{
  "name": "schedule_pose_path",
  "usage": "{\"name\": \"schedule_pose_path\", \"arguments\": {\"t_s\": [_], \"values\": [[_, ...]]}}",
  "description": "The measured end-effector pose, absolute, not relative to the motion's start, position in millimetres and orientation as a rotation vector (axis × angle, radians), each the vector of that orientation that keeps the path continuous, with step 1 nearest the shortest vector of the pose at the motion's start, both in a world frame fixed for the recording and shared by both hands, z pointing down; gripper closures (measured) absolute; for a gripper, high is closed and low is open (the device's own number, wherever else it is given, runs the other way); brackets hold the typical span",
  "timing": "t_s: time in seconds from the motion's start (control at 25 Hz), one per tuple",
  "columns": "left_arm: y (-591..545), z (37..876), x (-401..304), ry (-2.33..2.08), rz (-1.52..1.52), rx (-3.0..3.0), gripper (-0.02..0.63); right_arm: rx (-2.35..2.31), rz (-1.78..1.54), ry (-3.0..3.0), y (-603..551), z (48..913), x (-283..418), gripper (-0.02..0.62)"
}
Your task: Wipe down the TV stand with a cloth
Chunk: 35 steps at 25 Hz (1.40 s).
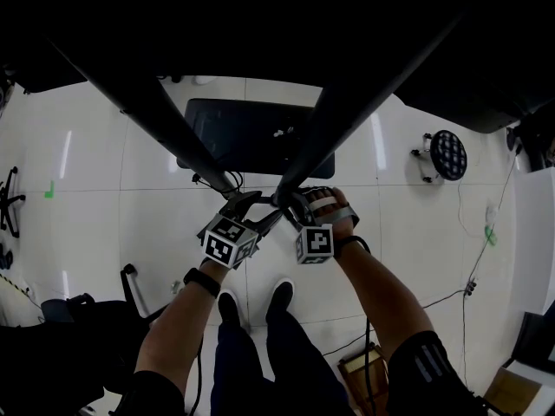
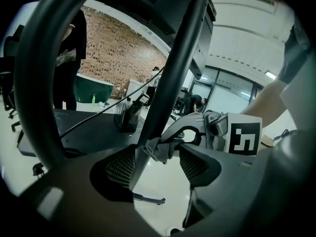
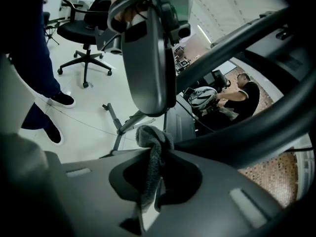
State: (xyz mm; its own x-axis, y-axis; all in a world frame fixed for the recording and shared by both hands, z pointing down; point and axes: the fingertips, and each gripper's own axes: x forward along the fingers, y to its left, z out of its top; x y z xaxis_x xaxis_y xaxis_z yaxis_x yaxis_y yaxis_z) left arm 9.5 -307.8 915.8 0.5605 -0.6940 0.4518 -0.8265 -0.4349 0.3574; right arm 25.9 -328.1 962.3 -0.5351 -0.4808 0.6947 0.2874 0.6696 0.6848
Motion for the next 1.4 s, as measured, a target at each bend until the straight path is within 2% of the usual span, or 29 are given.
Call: {"name": "schedule_pose_path", "arguments": {"t_s": [0.32, 0.52, 0.72, 1.12, 1.4], "values": [[-298, 931, 5, -1.218, 0.337, 2.225, 0.302, 0.15, -0.941, -1.866, -329, 983, 34, 0.575], [-291, 901, -3, -1.231, 0.28, 2.237, 0.302, 0.331, -0.667, -2.074, -315, 953, 31, 0.575], [-260, 842, -7, -1.221, 0.238, 2.296, 0.302, 0.473, -0.399, -2.335, -270, 867, 21, 0.575], [-150, 696, -29, -1.201, 0.199, 2.489, 0.302, 0.713, -0.225, -2.651, -194, 662, 24, 0.575], [-72, 610, -57, -1.195, 0.105, 2.577, 0.302, 0.821, -0.12, -2.719, -116, 574, 30, 0.575]]}}
